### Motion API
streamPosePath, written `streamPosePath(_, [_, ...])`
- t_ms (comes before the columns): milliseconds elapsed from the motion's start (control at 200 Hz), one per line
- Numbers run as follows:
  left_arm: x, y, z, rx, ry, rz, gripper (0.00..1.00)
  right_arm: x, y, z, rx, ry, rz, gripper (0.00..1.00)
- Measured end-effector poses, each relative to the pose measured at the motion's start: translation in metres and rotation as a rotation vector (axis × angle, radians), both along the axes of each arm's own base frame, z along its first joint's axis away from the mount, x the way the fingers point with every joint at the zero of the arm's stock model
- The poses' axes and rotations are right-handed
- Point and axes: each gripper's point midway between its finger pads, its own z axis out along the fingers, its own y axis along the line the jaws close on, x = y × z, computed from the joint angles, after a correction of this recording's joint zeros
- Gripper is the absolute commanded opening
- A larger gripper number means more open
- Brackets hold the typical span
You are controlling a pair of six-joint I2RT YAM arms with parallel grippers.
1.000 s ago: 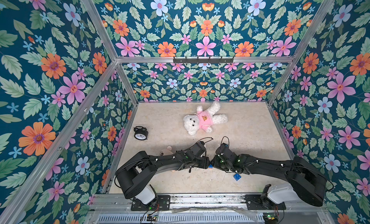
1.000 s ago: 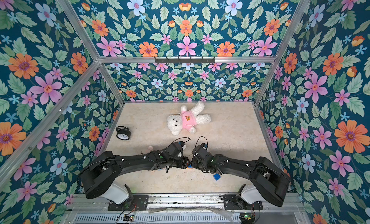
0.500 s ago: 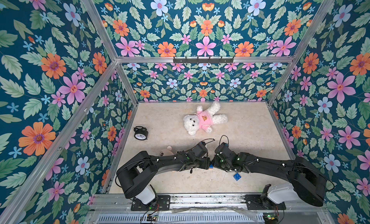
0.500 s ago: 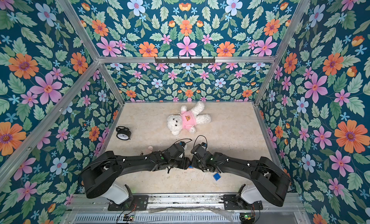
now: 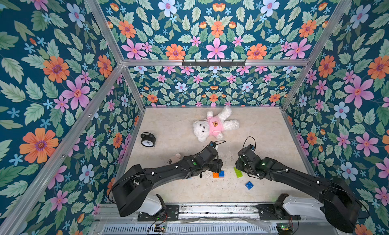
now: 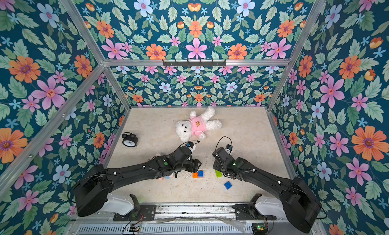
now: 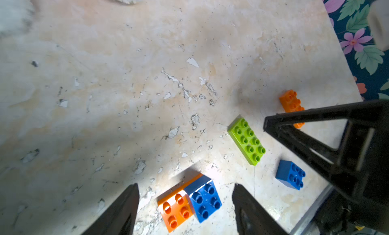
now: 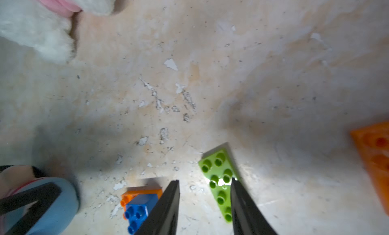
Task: Assemble the number 5 with lego
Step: Assemble the lego brick with the lego brick, then pick up the lego brick from the center of the board.
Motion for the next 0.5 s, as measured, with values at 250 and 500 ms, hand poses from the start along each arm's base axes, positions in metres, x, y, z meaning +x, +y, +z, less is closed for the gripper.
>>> streamPosePath(250, [0.002, 0.017, 0.021, -0.078, -0.087, 0.061, 0.79, -0.004, -0.002, -0.011, -0.120, 0.052, 0.139, 0.52])
streamPosePath(500, [0.010, 0.031, 0.045, -0.138, -0.185, 0.129, 0.84, -0.012, 0.002, -0.028, -0.212, 0.138, 0.236, 0.54])
